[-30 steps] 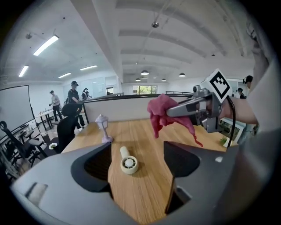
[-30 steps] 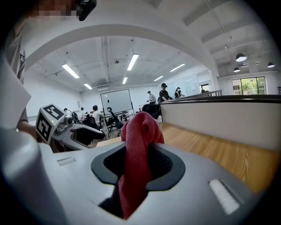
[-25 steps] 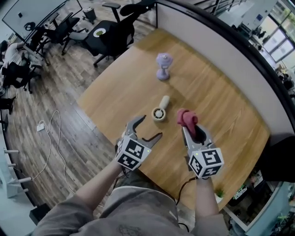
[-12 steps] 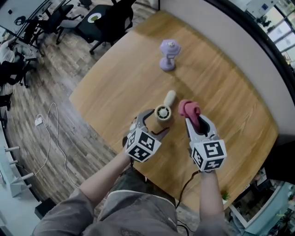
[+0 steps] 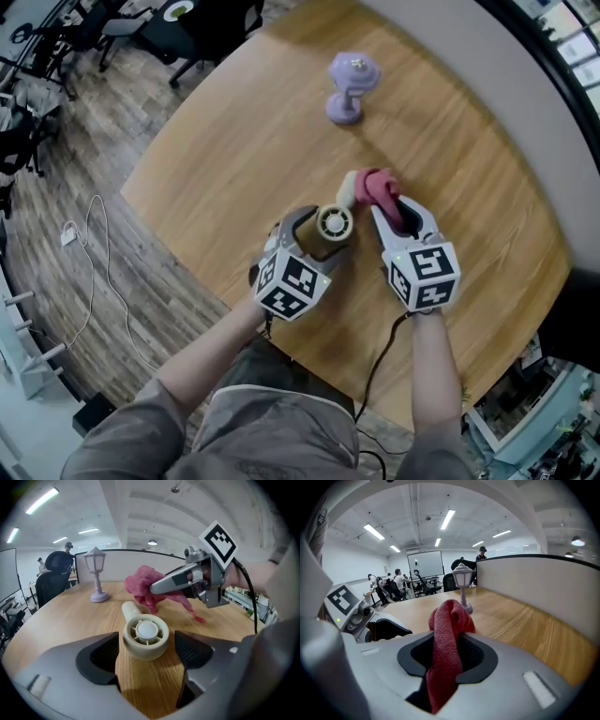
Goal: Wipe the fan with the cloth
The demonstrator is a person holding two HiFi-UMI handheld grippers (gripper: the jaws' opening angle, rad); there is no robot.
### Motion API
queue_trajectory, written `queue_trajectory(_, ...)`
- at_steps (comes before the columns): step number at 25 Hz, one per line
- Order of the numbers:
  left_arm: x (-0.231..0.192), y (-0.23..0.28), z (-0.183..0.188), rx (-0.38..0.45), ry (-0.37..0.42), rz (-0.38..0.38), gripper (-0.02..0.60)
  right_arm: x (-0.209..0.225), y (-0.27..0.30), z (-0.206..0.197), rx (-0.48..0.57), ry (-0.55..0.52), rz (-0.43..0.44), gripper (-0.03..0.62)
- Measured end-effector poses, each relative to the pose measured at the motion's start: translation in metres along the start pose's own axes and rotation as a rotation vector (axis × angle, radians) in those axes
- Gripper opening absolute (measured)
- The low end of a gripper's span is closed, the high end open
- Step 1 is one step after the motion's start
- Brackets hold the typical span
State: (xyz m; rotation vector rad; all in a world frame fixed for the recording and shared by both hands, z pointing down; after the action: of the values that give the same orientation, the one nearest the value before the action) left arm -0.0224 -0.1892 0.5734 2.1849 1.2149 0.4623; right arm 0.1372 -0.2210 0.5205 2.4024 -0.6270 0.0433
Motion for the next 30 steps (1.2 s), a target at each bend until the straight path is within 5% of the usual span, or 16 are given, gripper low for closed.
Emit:
queue_trajectory(7,-0.008,0.007,0.001,0.058,0.026,-0.063,0.324,-0.005,0.026,-0.007,-0.106,-0.127,-0.005,0.115)
queue_trajectory(21,-0.012,0.01,0.003,0.052,0.082,-0.12,0.322,-0.066,0.013,-0.017,-0.351,-0.441,0.27,0.114)
queue_trajectory(26,-0.012,0.009,0.003,0.054,0.092,-0.129,0.322,-0.056,0.003,-0.02,-0.529,-0.457,0.357,0.114)
queue_trajectory(30,-0.013,0.01,0.003,0.057,0.098,-0.138,0.322,-0.027,0.006,-0.01,-0.506,-0.357,0.252,0.114)
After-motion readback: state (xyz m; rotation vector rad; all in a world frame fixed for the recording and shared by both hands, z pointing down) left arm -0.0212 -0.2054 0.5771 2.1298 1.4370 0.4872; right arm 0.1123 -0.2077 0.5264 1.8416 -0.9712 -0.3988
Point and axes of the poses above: the fingertips, and each gripper's own axes: y forward along the fingers, x to its right, z out of its top, the point moved 8 cm from there along -y, backward along the fingers, and after that the axes turned 6 degrees about y, right-handed, at the moved point
